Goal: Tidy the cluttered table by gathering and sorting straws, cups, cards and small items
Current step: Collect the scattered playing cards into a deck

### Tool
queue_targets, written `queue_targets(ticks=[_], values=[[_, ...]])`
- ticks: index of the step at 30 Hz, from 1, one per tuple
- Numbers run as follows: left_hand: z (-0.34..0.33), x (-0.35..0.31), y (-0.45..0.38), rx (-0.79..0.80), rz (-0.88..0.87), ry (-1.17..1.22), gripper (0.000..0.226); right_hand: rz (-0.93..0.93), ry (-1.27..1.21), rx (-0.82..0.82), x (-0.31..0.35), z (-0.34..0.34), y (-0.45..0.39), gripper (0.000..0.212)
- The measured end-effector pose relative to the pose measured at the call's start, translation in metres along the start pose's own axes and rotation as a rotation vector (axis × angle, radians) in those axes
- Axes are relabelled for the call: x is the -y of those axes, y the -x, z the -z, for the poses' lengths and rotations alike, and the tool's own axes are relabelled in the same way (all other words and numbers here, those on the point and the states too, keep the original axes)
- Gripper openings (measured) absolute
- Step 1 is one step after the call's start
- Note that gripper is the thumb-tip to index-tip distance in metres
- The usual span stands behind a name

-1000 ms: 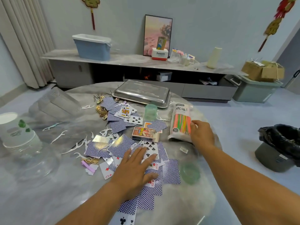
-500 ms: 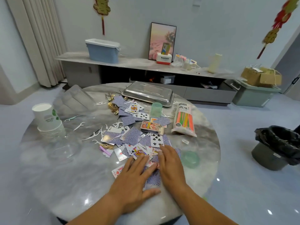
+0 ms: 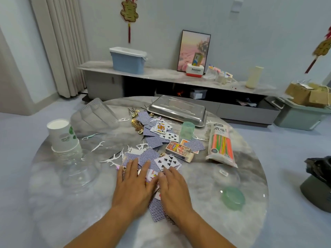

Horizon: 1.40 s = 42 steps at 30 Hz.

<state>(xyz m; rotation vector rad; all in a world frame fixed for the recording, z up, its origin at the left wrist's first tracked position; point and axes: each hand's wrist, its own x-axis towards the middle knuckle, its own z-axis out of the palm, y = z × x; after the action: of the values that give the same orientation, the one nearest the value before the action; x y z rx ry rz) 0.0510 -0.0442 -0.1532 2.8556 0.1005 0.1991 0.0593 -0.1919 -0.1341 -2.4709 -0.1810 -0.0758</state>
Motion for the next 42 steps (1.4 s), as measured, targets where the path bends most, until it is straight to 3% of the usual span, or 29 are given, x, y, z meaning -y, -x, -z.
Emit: queue_targets(ticks=[2, 4, 8, 10, 13, 16, 18, 22, 27, 29, 31, 33, 35, 38, 42], values=[[-0.001, 0.005, -0.008, -0.006, 0.012, 0.041, 0.08, -0.009, -0.078, -0.141, 0.002, 0.008, -0.022, 0.039], [-0.002, 0.007, -0.012, -0.011, 0.01, 0.058, 0.082, 0.003, -0.006, -0.249, -0.003, 0.023, -0.051, 0.042], [-0.002, 0.009, -0.016, -0.038, 0.027, 0.077, 0.084, -0.109, 0.272, -0.047, -0.017, 0.048, -0.108, 0.079], [0.0, 0.009, -0.019, -0.06, 0.045, 0.115, 0.086, -0.14, 0.332, 0.053, -0.024, 0.053, -0.122, 0.087], [0.003, 0.01, -0.023, -0.092, 0.069, 0.142, 0.084, -0.122, 0.307, 0.047, -0.031, 0.059, -0.127, 0.08], [0.004, 0.009, -0.025, -0.102, 0.089, 0.139, 0.082, -0.139, 0.234, -0.225, -0.033, 0.077, -0.129, 0.062], [0.004, 0.008, -0.025, -0.089, 0.091, 0.123, 0.083, -0.192, 0.334, -0.326, -0.035, 0.093, -0.136, 0.054], [0.005, 0.006, -0.025, -0.079, 0.096, 0.115, 0.085, -0.293, 0.555, -0.342, -0.046, 0.12, -0.149, 0.047], [0.004, 0.008, -0.032, -0.088, 0.103, 0.143, 0.086, -0.288, 0.69, -0.261, -0.069, 0.13, -0.168, 0.05], [0.003, 0.009, -0.038, -0.091, 0.102, 0.152, 0.088, -0.163, 0.705, -0.292, -0.072, 0.119, -0.172, 0.046], [0.003, 0.01, -0.043, -0.093, 0.107, 0.137, 0.088, 0.031, 0.491, -0.275, -0.067, 0.098, -0.166, 0.036], [0.003, 0.01, -0.046, -0.09, 0.128, 0.133, 0.088, 0.102, 0.328, -0.112, -0.062, 0.067, -0.159, 0.036], [0.003, 0.01, -0.048, -0.084, 0.143, 0.128, 0.09, -0.011, 0.338, 0.009, -0.061, 0.044, -0.158, 0.051], [0.002, 0.011, -0.05, -0.082, 0.158, 0.098, 0.09, -0.261, 0.417, 0.051, -0.062, 0.032, -0.154, 0.077], [0.001, 0.011, -0.053, -0.096, 0.199, 0.089, 0.086, 0.04, 0.41, 0.058, -0.05, 0.017, -0.128, 0.067]])
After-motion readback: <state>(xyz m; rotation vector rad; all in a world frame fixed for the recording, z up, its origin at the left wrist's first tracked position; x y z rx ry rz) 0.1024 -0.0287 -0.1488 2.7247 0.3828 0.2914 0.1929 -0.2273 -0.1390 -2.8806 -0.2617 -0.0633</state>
